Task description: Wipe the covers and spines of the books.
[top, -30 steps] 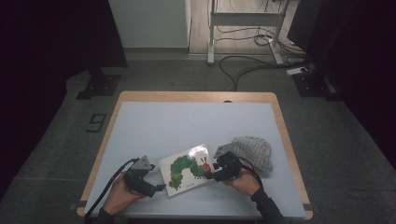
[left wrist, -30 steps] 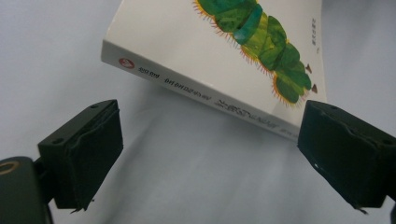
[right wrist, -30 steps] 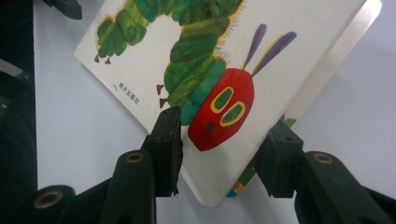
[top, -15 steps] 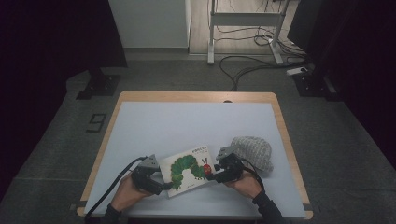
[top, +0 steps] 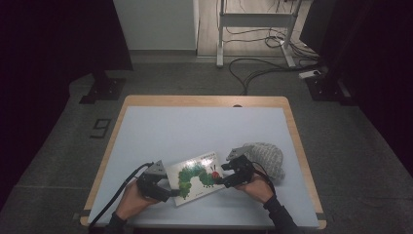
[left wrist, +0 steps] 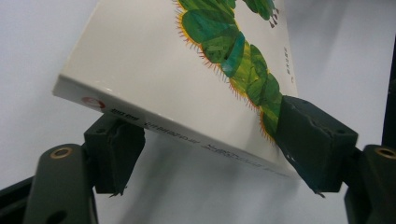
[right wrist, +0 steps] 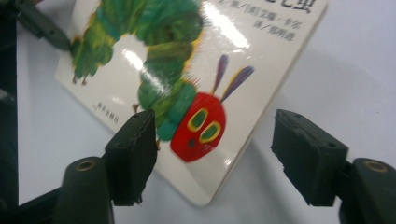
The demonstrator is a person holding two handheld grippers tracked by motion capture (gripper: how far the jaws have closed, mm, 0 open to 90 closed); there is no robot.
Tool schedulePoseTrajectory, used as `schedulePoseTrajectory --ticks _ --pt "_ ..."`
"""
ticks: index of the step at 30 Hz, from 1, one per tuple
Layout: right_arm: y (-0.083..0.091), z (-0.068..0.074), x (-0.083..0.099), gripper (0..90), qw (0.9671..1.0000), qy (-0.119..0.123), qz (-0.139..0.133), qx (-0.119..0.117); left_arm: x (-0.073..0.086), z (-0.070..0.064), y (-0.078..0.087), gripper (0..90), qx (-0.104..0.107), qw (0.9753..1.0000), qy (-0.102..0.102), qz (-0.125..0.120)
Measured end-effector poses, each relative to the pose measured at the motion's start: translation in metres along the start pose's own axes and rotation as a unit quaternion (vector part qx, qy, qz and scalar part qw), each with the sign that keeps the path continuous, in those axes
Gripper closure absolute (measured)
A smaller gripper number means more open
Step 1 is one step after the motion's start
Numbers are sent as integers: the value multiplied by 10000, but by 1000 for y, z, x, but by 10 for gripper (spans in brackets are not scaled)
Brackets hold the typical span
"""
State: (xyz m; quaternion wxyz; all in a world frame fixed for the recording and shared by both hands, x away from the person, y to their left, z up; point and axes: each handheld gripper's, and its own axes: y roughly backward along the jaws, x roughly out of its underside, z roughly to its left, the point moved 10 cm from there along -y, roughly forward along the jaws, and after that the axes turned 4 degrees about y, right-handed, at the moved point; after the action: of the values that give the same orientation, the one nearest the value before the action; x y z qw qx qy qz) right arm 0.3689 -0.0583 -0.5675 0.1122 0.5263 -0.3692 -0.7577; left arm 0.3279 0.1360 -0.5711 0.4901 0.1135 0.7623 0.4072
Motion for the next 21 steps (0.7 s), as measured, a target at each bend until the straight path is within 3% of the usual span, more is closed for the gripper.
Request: schedulePoseTrajectory --ticks 7,9,17,21 --pt "-14 -3 -14 312 9996 -240 46 -117 -4 0 5 303 -72 10000 -27 22" --pt "-15 -4 -18 329 9997 -240 59 -8 -6 -1 7 319 -95 9999 -71 45" --pt "-8 -6 -27 409 9996 -269 -57 103 -14 2 16 422 -116 9999 -89 58" --pt "-5 -7 -32 439 9994 -242 -202 169 -19 4 22 484 -230 9997 -79 30"
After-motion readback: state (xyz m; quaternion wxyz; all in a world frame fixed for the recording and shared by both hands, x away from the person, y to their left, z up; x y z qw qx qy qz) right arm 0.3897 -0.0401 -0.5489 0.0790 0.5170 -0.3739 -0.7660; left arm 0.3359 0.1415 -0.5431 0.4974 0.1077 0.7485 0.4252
